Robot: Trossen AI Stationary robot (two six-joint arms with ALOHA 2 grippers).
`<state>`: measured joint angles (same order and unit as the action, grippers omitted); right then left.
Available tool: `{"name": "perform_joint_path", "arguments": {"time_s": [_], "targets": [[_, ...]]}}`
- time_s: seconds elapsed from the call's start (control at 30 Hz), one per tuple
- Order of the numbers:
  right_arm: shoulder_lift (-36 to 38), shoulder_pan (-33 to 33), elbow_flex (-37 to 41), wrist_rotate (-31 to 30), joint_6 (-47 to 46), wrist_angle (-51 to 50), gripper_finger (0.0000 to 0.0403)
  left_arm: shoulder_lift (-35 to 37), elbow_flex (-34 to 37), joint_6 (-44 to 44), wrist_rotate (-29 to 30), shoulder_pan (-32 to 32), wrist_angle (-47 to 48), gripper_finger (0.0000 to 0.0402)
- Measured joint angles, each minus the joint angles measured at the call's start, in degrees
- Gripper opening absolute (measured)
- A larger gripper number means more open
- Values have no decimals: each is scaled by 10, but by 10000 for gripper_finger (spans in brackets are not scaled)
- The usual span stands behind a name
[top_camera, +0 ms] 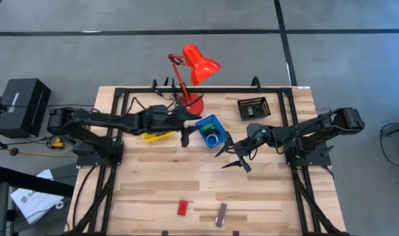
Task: Pick & Place Office items
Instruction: Put the red digital clock into the black bin
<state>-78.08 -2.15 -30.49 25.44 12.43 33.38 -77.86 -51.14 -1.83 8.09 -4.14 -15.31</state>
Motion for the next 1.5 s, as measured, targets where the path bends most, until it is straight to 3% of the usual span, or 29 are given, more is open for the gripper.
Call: {"name": "perform_joint_path", "arguments": {"time_s": [0.33,0.8,1.03,1.5], "targets": [[0,-4,0,0,-5,0,240,57,42,-1,0,0,10,159],[0,-4,0,0,-29,-8,240,54,41,-2,0,12,-30,154],[0,-1,0,0,-31,-12,240,54,41,-35,-1,72,-33,154],[0,38,-2,0,105,88,240,46,41,-68,-1,211,-36,154]]}}
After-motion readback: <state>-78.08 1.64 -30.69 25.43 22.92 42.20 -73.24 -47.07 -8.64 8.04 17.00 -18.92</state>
